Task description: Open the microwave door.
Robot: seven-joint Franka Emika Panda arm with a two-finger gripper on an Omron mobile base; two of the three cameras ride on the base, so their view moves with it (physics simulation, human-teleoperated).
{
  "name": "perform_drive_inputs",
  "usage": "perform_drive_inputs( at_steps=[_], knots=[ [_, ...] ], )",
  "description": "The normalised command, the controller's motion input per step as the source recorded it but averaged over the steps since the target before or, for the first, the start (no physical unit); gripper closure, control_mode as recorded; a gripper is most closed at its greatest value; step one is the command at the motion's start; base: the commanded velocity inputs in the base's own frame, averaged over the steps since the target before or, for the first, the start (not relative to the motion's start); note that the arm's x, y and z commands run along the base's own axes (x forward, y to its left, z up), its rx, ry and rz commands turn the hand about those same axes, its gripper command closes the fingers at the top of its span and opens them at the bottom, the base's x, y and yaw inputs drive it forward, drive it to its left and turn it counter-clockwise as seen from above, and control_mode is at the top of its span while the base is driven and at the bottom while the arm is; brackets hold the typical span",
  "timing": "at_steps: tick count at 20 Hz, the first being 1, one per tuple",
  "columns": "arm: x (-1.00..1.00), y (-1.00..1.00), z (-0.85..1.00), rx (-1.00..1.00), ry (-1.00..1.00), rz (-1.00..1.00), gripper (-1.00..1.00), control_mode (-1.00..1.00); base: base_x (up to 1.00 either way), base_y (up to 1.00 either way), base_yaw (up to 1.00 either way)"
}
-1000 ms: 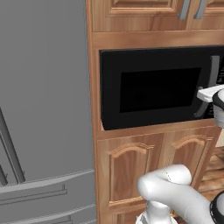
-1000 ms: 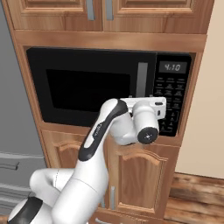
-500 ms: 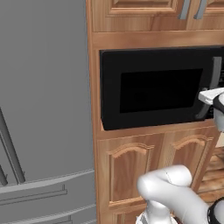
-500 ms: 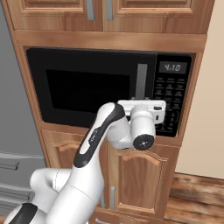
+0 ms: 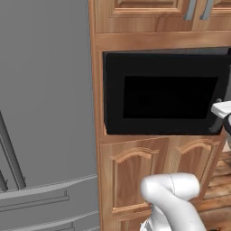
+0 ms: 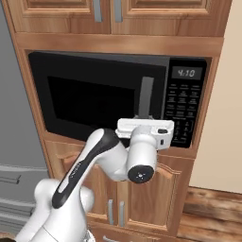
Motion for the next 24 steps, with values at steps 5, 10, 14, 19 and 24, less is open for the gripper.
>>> perform_drive_inputs(
  at_steps=[5,10,14,19,24],
  knots=[
    [-1.00,-0.56,0.00,0.00,0.00,0.19,1.00,-1.00,0.00,0.00,0.00],
    [-1.00,-0.56,0.00,0.00,0.00,0.23,1.00,-1.00,0.00,0.00,0.00],
    [-1.00,-0.49,0.04,0.00,-0.01,0.23,-1.00,-1.00,0.00,0.00,0.00],
    [-0.97,-0.81,0.30,0.00,-0.20,0.17,-1.00,-1.00,0.00,0.00,0.00],
    [-0.95,-1.00,0.52,0.01,-0.26,0.22,-1.00,-1.00,0.00,0.00,0.00]
  ],
)
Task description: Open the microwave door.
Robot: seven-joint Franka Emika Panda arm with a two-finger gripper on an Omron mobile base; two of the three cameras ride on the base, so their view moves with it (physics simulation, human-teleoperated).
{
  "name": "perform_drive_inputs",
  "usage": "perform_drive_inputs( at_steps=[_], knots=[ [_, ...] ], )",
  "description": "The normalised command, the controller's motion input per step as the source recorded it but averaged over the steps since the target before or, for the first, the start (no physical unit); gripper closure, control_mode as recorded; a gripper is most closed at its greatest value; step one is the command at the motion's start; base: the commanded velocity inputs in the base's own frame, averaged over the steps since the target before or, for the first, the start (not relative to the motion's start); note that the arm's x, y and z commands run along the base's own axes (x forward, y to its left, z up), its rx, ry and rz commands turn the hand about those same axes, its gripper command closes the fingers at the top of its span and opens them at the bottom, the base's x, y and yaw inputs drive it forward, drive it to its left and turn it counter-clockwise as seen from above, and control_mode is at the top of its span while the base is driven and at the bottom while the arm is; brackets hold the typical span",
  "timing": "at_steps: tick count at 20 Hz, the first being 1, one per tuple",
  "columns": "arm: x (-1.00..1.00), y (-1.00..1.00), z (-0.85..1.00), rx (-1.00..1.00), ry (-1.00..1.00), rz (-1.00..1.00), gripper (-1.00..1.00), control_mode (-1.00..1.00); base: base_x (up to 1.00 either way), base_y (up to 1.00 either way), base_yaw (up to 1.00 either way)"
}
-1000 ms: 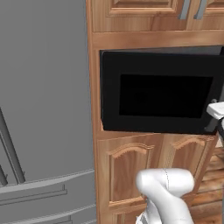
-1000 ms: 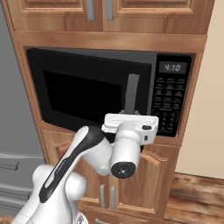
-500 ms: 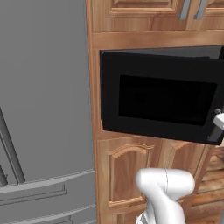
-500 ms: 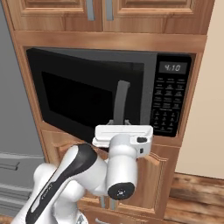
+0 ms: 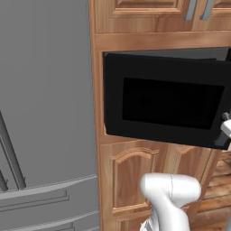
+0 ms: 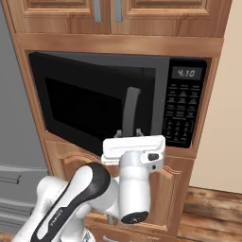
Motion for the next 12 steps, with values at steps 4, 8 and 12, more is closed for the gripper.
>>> perform_drive_inputs(
  at_steps=[4,8,12],
  knots=[
    [-1.00,-0.89,0.29,0.00,-0.06,0.49,-1.00,-1.00,0.00,0.00,0.00],
    [-1.00,-0.65,0.23,0.00,0.00,0.59,-1.00,-1.00,0.00,0.00,0.00],
    [-0.80,-0.45,0.21,0.00,-0.04,0.46,-1.00,-1.00,0.00,0.00,0.00]
  ],
)
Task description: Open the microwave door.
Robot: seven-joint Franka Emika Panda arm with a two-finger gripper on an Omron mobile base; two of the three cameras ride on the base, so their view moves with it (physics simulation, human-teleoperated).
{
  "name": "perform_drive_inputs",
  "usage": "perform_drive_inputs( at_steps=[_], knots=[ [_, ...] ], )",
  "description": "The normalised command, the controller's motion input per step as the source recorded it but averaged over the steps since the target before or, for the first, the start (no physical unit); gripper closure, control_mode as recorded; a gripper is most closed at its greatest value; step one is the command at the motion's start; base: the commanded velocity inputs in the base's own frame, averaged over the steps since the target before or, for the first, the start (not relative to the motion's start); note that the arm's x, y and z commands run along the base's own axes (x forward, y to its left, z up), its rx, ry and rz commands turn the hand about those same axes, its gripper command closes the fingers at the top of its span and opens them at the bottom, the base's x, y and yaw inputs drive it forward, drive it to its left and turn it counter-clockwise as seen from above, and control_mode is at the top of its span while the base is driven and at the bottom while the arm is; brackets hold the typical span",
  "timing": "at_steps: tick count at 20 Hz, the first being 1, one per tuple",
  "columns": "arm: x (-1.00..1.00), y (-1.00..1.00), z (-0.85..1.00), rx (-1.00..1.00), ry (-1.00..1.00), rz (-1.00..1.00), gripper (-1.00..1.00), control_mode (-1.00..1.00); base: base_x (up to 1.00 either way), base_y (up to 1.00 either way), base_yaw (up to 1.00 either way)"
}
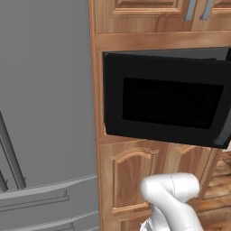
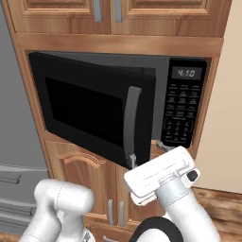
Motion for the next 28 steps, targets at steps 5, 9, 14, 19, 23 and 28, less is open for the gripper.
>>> perform_drive_inputs(
  at_steps=[5,9,14,19,23,28],
  knots=[
    [0.14,-0.02,0.02,-0.19,-0.24,0.05,-1.00,-1.00,0.00,0.00,0.00],
    [0.37,0.00,0.00,-0.29,-0.26,-0.03,-1.00,-1.00,0.00,0.00,0.00],
    [0.39,-0.12,-0.11,-0.24,-0.14,-0.13,-1.00,-1.00,0.00,0.00,0.00],
    [0.55,-0.31,-0.20,-0.13,-0.01,-0.22,-1.00,-1.00,0.00,0.00,0.00],
    [0.95,-0.02,-0.24,-0.06,0.00,-0.16,-1.00,-1.00,0.00,0.00,0.00],
    [0.64,0.06,-0.16,0.00,-0.01,-0.01,-1.00,-1.00,0.00,0.00,0.00]
  ],
)
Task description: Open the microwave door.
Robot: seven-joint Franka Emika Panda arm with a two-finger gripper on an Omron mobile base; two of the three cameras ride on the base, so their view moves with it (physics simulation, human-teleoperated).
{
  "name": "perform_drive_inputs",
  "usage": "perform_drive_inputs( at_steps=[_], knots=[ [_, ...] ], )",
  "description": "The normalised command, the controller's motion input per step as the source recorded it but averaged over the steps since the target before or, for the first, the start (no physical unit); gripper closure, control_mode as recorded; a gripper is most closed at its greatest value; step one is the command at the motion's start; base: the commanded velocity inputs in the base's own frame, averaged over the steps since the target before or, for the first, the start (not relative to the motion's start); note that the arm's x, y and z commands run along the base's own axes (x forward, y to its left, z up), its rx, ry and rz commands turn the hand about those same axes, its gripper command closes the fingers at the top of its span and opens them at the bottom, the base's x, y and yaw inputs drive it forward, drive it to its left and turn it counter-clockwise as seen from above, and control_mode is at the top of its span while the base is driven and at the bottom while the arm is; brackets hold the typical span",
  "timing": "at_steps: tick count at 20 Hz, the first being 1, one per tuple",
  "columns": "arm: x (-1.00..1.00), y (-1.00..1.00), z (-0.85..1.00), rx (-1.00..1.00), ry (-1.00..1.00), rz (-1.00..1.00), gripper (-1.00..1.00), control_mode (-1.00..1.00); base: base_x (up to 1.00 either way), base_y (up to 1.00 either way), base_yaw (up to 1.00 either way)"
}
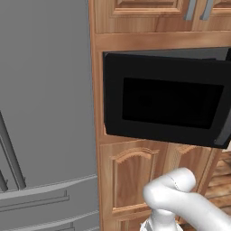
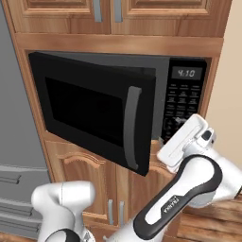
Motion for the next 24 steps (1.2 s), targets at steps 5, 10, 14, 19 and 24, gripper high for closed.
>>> perform_drive_inputs(
  at_steps=[5,10,14,19,24],
  knots=[
    [0.47,0.00,-0.09,-0.03,-0.17,0.00,-1.00,-1.00,0.00,0.00,0.00],
    [0.40,0.00,-0.09,-0.10,-0.24,0.00,-1.00,-1.00,0.00,0.00,0.00],
    [-0.04,0.09,-0.01,-0.11,-0.21,0.03,-1.00,-1.00,0.00,0.00,0.00],
    [-0.75,0.34,0.00,-0.14,-0.13,0.25,-1.00,-1.00,0.00,0.00,0.00],
    [-0.59,0.89,0.00,-0.23,-0.02,0.33,-1.00,-1.00,0.00,0.00,0.00]
  ],
)
